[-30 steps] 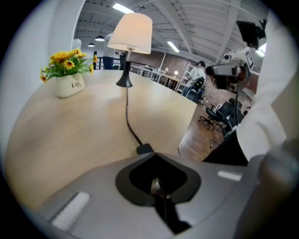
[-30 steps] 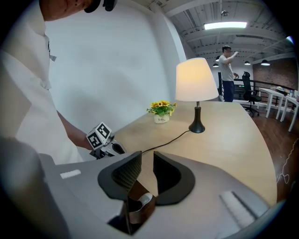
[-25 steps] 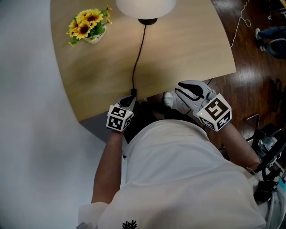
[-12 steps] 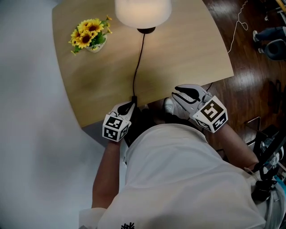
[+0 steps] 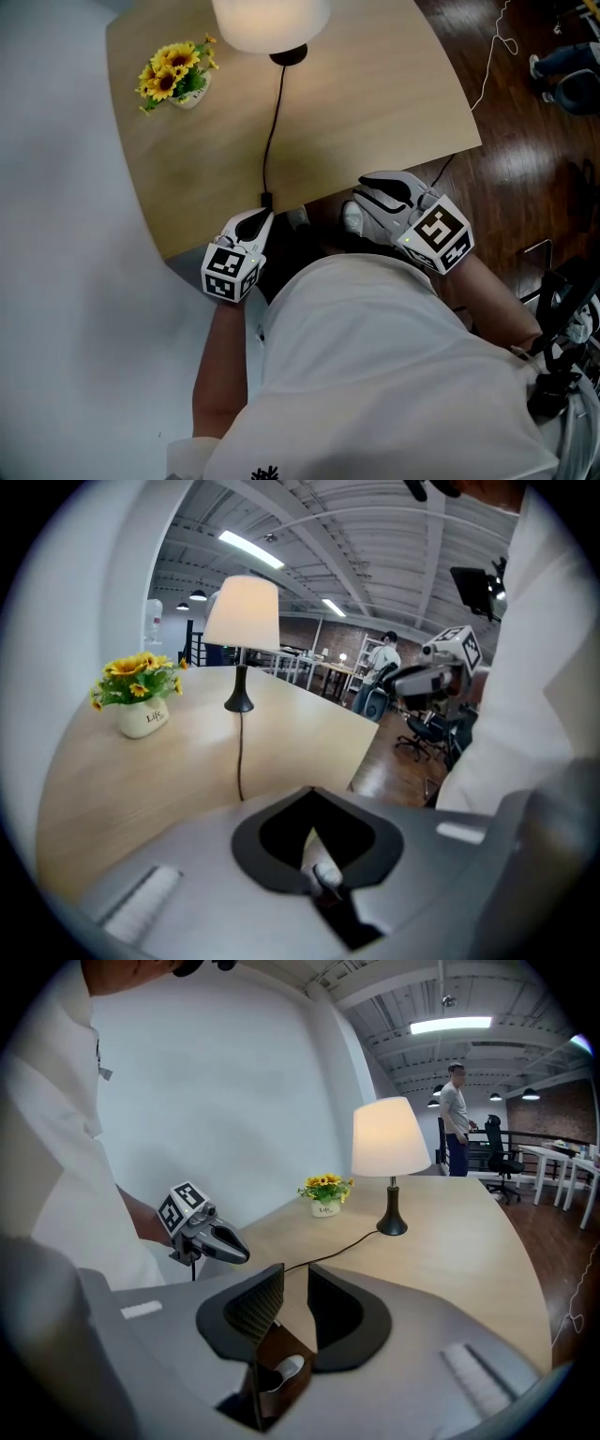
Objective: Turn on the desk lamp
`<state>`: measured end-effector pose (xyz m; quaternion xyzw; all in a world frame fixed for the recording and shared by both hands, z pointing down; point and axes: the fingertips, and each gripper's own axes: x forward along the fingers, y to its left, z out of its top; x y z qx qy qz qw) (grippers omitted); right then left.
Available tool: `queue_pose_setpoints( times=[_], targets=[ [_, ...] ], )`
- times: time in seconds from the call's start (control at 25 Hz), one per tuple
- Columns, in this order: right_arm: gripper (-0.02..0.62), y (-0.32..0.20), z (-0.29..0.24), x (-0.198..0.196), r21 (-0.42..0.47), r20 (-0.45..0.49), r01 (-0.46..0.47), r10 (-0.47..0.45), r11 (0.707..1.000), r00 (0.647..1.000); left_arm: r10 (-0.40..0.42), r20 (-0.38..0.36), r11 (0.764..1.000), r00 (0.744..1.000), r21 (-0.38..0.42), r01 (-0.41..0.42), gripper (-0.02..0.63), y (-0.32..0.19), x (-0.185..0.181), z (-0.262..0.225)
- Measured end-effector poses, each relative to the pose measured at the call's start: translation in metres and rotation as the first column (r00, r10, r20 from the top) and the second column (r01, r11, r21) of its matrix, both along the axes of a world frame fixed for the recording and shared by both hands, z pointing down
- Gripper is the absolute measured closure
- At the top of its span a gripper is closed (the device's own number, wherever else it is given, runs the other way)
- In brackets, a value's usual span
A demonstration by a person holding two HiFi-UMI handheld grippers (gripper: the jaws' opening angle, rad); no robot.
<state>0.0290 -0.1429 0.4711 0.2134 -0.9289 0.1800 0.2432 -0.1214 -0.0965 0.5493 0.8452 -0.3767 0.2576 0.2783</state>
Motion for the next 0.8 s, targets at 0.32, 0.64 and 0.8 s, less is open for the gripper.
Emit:
queue_pose_setpoints(
  times=[0.32, 0.64, 0.8],
  targets=[
    [0.514, 0.024, 0.008, 0.041, -0.011, 0.051, 0.016, -0.016, 1.0, 0.999, -0.059, 0.023, 0.996, 0.998, 0.066, 0.057, 0.588, 0.025, 0.025, -0.044],
    [0.514, 0.038, 0.015, 0.062, 0.0, 0.033, -0.013, 0.013, 1.0, 0.999, -0.058, 0.006, 0.985, 0.998, 0.166, 0.056, 0.588, 0.039, 0.032, -0.098],
    [0.514, 0.066, -0.003, 0.066, 0.044, 0.028, -0.058, 0.057, 0.997, 0.998, -0.026, -0.017, 0.972, 1.0, 0.233, 0.03, 0.588, 0.058, 0.03, -0.123]
  ],
)
